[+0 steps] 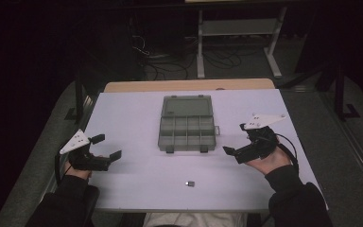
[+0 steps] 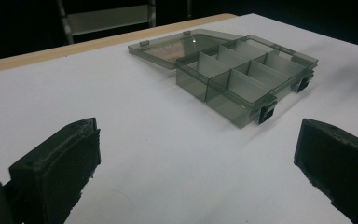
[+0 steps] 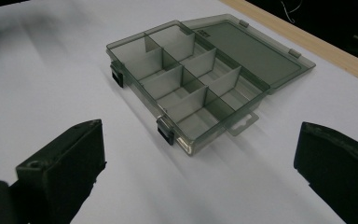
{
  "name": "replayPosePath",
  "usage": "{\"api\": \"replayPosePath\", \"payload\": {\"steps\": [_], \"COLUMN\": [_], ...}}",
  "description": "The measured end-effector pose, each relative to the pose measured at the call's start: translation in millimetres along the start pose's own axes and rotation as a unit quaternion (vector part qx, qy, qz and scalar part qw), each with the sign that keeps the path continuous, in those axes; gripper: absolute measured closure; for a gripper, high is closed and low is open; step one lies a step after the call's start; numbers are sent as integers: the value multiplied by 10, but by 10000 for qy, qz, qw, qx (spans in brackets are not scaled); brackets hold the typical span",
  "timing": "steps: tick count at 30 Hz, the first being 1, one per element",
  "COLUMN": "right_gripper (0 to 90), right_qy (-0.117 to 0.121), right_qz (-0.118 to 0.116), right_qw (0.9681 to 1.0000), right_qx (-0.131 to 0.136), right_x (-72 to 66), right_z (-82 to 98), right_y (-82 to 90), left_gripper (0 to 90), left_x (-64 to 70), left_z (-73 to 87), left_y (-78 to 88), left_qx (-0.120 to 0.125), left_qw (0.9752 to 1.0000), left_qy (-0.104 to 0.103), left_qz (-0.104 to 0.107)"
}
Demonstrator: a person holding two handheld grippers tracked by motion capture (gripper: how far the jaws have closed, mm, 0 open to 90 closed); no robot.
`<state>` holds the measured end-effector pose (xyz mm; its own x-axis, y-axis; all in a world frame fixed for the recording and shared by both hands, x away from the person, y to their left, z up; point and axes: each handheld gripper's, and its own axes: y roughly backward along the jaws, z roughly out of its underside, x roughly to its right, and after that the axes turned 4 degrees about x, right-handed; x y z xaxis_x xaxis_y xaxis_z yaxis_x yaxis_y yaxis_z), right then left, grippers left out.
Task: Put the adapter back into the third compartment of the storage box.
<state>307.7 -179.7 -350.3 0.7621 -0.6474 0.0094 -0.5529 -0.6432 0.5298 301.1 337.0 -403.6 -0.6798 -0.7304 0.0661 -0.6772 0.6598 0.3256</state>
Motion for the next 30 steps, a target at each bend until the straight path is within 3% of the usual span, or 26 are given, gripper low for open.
{"api": "replayPosePath", "payload": {"steps": [15,30], "right_gripper": [13,13], "right_qy": [63,370], "right_qz": [-210,-539], "right_qw": [9995,9970], "right_qx": [-206,-419], "right_x": [-61,-242], "right_z": [-43,-180], "right_y": [-128,-353], "left_gripper": [0,0], "left_x": [1,0], "left_z": [0,0], "left_y": [-1,1], "left_qx": [1,3], "left_qw": [10000,10000], "left_qy": [11,7], "left_qz": [6,8]}}
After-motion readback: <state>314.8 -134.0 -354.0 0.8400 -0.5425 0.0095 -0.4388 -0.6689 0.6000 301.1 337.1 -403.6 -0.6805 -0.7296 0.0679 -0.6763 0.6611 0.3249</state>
